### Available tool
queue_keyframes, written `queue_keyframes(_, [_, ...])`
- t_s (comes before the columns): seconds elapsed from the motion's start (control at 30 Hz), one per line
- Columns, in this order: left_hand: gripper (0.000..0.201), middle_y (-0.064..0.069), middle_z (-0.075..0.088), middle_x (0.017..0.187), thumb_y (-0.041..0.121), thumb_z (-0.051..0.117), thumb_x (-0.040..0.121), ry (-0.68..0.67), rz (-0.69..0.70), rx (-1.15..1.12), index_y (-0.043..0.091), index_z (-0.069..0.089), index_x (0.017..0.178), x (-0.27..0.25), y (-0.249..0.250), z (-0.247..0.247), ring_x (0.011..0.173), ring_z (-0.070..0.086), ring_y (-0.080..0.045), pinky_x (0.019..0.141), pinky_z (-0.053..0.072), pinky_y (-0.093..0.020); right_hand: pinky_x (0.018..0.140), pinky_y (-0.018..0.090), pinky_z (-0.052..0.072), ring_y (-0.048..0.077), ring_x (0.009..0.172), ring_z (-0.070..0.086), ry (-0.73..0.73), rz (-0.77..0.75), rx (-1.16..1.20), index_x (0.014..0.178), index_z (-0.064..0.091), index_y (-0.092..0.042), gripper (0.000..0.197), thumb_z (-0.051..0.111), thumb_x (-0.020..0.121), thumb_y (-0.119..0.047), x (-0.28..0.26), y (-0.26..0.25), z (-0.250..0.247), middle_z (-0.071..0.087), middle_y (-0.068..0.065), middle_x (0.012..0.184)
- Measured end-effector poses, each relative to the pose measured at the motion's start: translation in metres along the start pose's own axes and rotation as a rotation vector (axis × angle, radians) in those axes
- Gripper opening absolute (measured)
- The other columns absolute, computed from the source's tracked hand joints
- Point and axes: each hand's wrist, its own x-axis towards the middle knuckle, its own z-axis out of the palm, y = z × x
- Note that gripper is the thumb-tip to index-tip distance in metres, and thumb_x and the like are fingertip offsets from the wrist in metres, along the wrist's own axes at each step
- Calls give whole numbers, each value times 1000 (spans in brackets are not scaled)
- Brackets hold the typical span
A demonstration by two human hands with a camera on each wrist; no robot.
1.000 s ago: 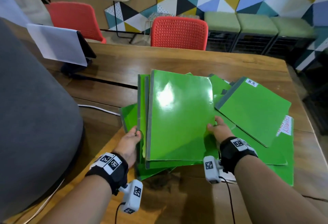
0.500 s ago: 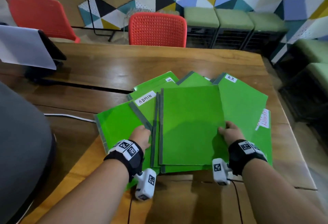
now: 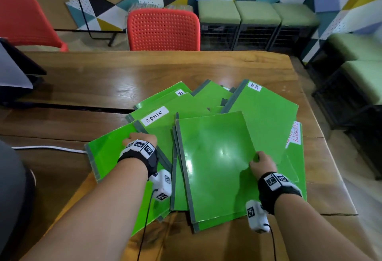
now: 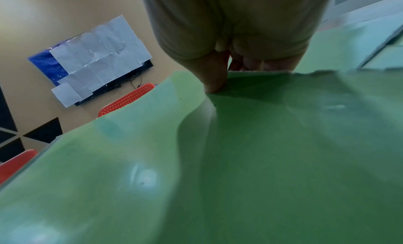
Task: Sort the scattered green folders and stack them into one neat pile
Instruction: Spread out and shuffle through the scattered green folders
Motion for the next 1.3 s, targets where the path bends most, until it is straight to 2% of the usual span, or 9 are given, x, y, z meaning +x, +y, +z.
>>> queue_keyframes(0.2, [73, -18, 38, 135, 47, 72, 70, 38, -2, 294, 12, 45, 129, -13, 8, -9, 115, 51, -40, 97, 44, -43, 68, 26, 51, 18, 84, 57, -29, 3, 41, 138, 44, -5, 48, 56, 91, -8, 3, 3, -1, 59, 16, 123])
queue_keyframes(0.37, [57, -15, 51, 133, 48, 53, 82, -1, 120, 422, 10, 58, 124, -5, 11, -6, 116, 53, -35, 83, 41, -34, 59, 26, 52, 12, 66, 53, -62, -7, 154, 140, 39, -4, 48, 52, 94, -4, 6, -1, -10, 56, 16, 118])
queue_keyframes(0.5, [15, -15, 59, 96, 19, 48, 93, 77, 190, -31, 7, 57, 97, -11, 16, -2, 85, 55, -33, 69, 39, -33, 74, 42, 58, 20, 69, 56, -93, -16, 246, 143, 37, -7, 49, 51, 95, -6, 4, -10, -23, 54, 17, 118])
queue_keyframes(0.63, [14, -5, 39, 67, 18, 37, 98, 143, 176, -426, 13, 47, 107, -18, 5, -18, 63, 42, -25, 61, 35, -30, 83, 51, 57, 23, 74, 59, -95, -53, 360, 146, 34, -12, 52, 50, 96, -7, 1, -30, -27, 51, 17, 127])
queue_keyframes(0.73, [25, -4, 48, 85, 24, 34, 102, 79, 168, -542, 20, 44, 125, -29, -12, -38, 91, 50, -25, 80, 39, -35, 74, 41, 59, 20, 72, 58, -78, -83, 402, 146, 34, -12, 53, 50, 96, -9, -5, -52, -15, 50, 15, 136])
queue_keyframes(0.83, [56, -3, 37, 149, 50, 50, 94, -230, 150, -642, 26, 35, 142, -41, -30, -42, 141, 32, -26, 114, 25, -48, 55, 24, 50, 11, 62, 53, -82, -115, 396, 145, 36, -12, 51, 50, 96, -10, -16, -74, 9, 55, 10, 127])
queue_keyframes(0.93, [91, -9, 29, 157, 43, 79, 75, -236, 120, -464, 26, 28, 148, -37, -42, -28, 141, 33, -35, 113, 25, -58, 74, 36, 58, 17, 77, 62, -77, -157, 366, 138, 48, -13, 43, 52, 95, -14, -22, -82, 28, 61, 8, 127])
queue_keyframes(1.03, [80, -12, 32, 156, 13, 72, 84, -138, 114, -307, 24, 27, 150, -31, -44, -18, 139, 38, -36, 112, 31, -57, 93, 42, 53, 26, 103, 63, 52, -75, 236, 132, 55, -18, 42, 57, 91, -28, -10, -66, 15, 59, 11, 129])
queue_keyframes(1.3, [73, -12, 31, 156, 9, 65, 89, -117, 130, -194, 20, 25, 150, -27, -38, -12, 139, 37, -38, 113, 31, -55, 106, 57, 33, 41, 131, 32, 196, 460, -53, 135, 38, -12, 85, 66, 73, -61, 37, 5, -40, 33, 20, 142])
